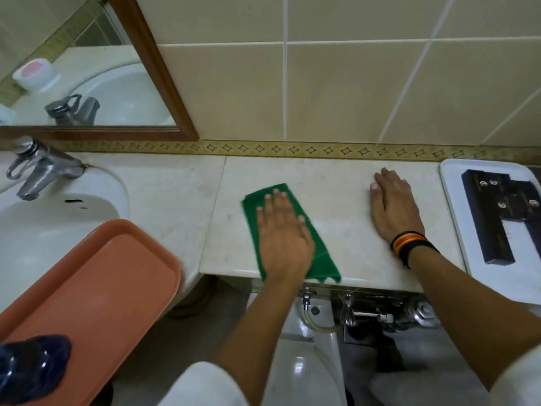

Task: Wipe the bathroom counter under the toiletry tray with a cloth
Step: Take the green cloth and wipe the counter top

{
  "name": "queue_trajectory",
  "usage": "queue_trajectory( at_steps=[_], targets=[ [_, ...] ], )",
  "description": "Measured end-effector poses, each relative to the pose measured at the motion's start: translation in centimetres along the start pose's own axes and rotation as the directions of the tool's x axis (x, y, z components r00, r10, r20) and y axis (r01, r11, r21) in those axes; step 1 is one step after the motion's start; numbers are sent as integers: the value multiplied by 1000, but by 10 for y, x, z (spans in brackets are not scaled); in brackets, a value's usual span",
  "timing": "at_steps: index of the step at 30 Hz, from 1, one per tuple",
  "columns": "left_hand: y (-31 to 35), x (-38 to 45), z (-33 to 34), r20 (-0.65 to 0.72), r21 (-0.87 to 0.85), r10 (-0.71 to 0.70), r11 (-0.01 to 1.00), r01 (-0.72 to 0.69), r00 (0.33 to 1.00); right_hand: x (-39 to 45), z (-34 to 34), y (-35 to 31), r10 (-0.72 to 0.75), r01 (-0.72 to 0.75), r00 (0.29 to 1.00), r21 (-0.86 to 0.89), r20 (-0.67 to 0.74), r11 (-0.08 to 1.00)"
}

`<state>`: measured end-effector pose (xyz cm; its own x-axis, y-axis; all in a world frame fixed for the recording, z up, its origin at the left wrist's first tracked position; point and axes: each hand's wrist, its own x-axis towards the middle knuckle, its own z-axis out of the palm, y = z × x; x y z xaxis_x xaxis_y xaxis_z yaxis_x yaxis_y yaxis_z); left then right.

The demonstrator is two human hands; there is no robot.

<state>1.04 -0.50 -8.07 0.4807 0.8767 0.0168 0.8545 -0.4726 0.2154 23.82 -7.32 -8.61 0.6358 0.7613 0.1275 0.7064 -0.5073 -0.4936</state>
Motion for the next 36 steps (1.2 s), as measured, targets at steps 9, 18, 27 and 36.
queue_trajectory(
  at_steps=[9,18,27,36],
  targets=[
    [-3,72,-1,71,-62,273,961,-269,959,2,1,10,-7,8,1000,49,-26,999],
    [-175,97,-43,52,-64,167,984,-163,985,3,5,9,-14,15,1000,41,-24,999],
    [-49,72,-78,-145,-146,188,967,-209,971,-65,-59,-30,258,-151,938,397,-233,905],
    [186,64,-50,-54,-364,538,774,-519,841,-164,-99,67,966,-580,258,798,-10,163]
  ],
)
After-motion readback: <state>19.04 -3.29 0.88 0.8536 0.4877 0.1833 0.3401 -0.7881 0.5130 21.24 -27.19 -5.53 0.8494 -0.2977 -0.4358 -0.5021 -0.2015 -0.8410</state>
